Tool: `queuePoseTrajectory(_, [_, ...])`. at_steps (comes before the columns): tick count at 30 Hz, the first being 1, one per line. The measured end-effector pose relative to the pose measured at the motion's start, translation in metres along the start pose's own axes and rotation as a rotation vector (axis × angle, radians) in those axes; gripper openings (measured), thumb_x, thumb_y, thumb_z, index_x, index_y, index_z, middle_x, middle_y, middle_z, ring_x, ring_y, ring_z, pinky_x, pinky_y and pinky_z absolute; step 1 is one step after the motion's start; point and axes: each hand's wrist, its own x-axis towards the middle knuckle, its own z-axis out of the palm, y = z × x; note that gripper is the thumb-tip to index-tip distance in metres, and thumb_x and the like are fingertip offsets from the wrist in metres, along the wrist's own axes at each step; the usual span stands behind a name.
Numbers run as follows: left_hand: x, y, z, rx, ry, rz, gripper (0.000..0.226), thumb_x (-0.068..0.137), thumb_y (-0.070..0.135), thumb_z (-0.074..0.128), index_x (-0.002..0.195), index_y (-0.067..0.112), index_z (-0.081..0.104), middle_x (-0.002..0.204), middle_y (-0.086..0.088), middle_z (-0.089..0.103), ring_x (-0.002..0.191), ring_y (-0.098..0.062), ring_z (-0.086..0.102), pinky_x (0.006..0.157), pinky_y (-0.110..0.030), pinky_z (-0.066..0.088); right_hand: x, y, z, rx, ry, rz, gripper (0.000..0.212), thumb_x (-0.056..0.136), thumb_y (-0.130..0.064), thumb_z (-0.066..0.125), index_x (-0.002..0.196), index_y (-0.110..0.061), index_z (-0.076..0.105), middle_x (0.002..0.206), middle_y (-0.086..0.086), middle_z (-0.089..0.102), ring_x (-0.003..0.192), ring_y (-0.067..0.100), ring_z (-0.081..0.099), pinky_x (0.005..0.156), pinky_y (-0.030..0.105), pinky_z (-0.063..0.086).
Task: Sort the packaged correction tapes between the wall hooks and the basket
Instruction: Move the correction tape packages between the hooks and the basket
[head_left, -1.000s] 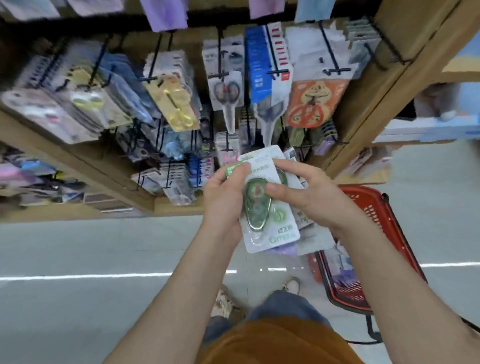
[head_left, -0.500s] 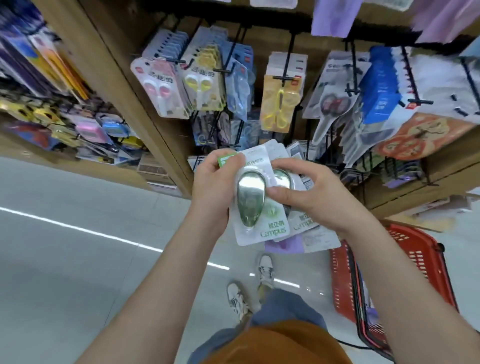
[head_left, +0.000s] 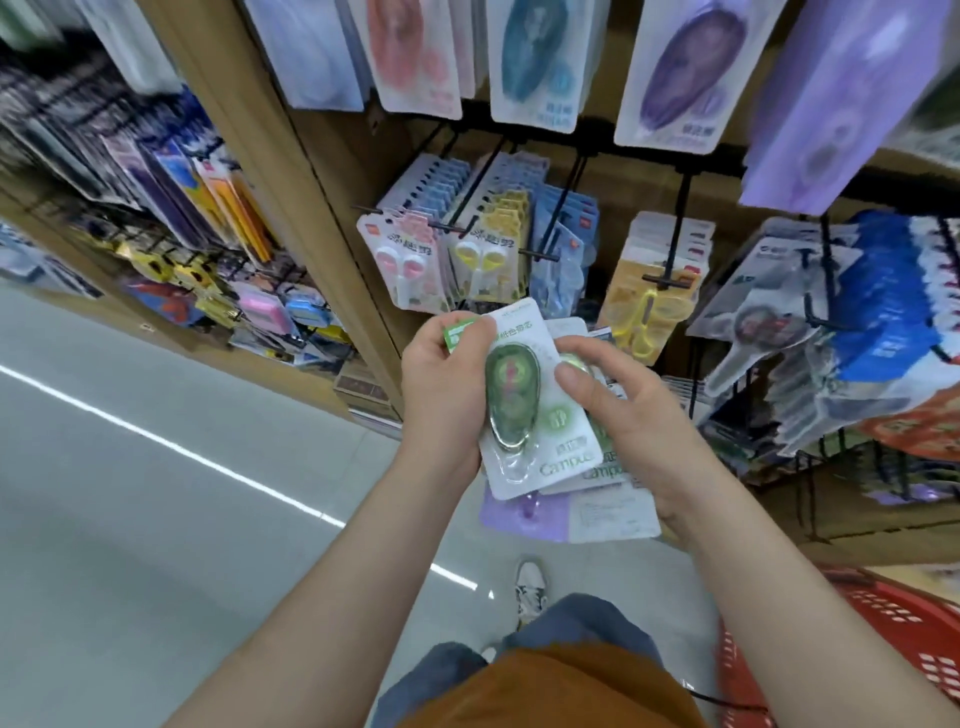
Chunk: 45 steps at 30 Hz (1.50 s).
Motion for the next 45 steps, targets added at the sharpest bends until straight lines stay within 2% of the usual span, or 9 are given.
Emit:
queuePoseTrajectory(6, [0.019, 0.032, 0.015, -0.065, 0.012, 0.062, 0.01, 0.093, 0.013, 0.061, 0.084, 0.015, 0.058, 0.063, 0.002, 0.063, 0.058, -0.014, 0.061, 0.056, -0.03, 0.051, 0.02, -0.025, 0.004, 0.044, -0.006, -0.041, 0.04, 0.082, -0.049, 0.065, 0.115, -0.028, 0.066, 0.114, 0.009, 0.069, 0.085, 0.018, 0.071, 0.061, 0.026, 0.054])
queuePoseTrajectory(12, [0.041, 0.072, 0.023, -0.082, -0.095, 0.099, 0.013, 0.095, 0.011, 0.058, 0.082, 0.011, 0.059, 0.056, 0.006, 0.059, 0.051, -0.011, 0.057, 0.051, -0.023, 0.046, 0.032, -0.053, 0.008, -0.053, 0.085, -0.159, 0.04, 0.076, -0.05, 0.075, 0.112, -0.033, 0.065, 0.118, -0.007, 0.064, 0.1, 0.013, 0.067, 0.075, 0.026, 0.056])
queuePoseTrajectory(16, [0.048, 0.096, 0.029, -0.165, -0.217, 0.006, 0.011, 0.095, 0.013, 0.058, 0.084, 0.012, 0.06, 0.063, -0.001, 0.063, 0.056, -0.015, 0.061, 0.056, -0.028, 0.051, 0.028, -0.066, 0.01, 0.025, 0.171, -0.212, 0.041, 0.075, -0.035, 0.069, 0.112, -0.02, 0.063, 0.109, -0.01, 0.064, 0.08, 0.002, 0.067, 0.059, 0.017, 0.051])
queuePoseTrajectory(22, [0.05, 0.113, 0.032, -0.067, -0.497, 0.126, 0.008, 0.096, 0.011, 0.059, 0.091, 0.009, 0.065, 0.081, -0.009, 0.072, 0.072, -0.02, 0.067, 0.068, -0.035, 0.056, 0.013, -0.077, -0.003, -0.142, 0.267, -0.318, 0.03, 0.072, -0.035, 0.07, 0.102, -0.036, 0.069, 0.104, -0.027, 0.066, 0.099, -0.004, 0.062, 0.079, 0.01, 0.048])
queuePoseTrajectory(29, [0.021, 0.1, 0.077, 0.093, -0.678, 0.337, 0.013, 0.091, 0.011, 0.067, 0.078, 0.014, 0.067, 0.074, -0.006, 0.071, 0.068, -0.02, 0.066, 0.064, -0.036, 0.054, -0.023, -0.089, -0.034, -0.198, 0.324, -0.305, 0.02, 0.085, -0.019, 0.068, 0.094, -0.035, 0.075, 0.105, -0.01, 0.074, 0.096, 0.011, 0.07, 0.08, 0.025, 0.056])
queuePoseTrajectory(32, [0.002, 0.092, 0.102, 0.116, -0.743, 0.425, 0.013, 0.091, 0.011, 0.068, 0.079, 0.013, 0.067, 0.071, -0.003, 0.069, 0.064, -0.014, 0.064, 0.059, -0.03, 0.052, -0.037, -0.091, -0.046, -0.122, 0.44, -0.303, 0.045, 0.093, -0.001, 0.053, 0.087, -0.039, 0.077, 0.092, -0.01, 0.076, 0.082, 0.008, 0.07, 0.069, 0.021, 0.055])
queuePoseTrajectory(36, [-0.02, 0.087, 0.14, 0.126, -0.787, 0.481, 0.015, 0.091, 0.011, 0.068, 0.077, 0.016, 0.066, 0.071, -0.001, 0.069, 0.066, -0.012, 0.064, 0.06, -0.03, 0.054, -0.057, -0.098, -0.065, -0.114, 0.551, -0.415, 0.018, 0.089, -0.024, 0.058, 0.086, -0.035, 0.072, 0.081, -0.026, 0.073, 0.076, -0.011, 0.066, 0.065, 0.004, 0.047])
queuePoseTrajectory(41, [-0.042, 0.084, 0.184, 0.043, -0.827, 0.475, 0.015, 0.089, 0.015, 0.069, 0.076, 0.02, 0.066, 0.081, -0.01, 0.073, 0.084, -0.038, 0.071, 0.073, -0.056, 0.059, -0.075, -0.1, -0.096, -0.239, 0.537, -0.443, 0.023, 0.077, -0.028, 0.072, 0.099, -0.036, 0.075, 0.104, -0.016, 0.075, 0.099, 0.001, 0.069, 0.08, 0.012, 0.05])
queuePoseTrajectory(45, [-0.055, 0.077, 0.207, 0.039, -0.864, 0.477, 0.016, 0.091, 0.014, 0.068, 0.076, 0.02, 0.067, 0.081, -0.005, 0.073, 0.085, -0.034, 0.072, 0.074, -0.057, 0.058, -0.081, -0.097, -0.115, -0.179, 0.585, -0.446, 0.021, 0.083, -0.028, 0.066, 0.1, -0.036, 0.076, 0.103, -0.01, 0.076, 0.098, 0.008, 0.071, 0.08, 0.02, 0.055])
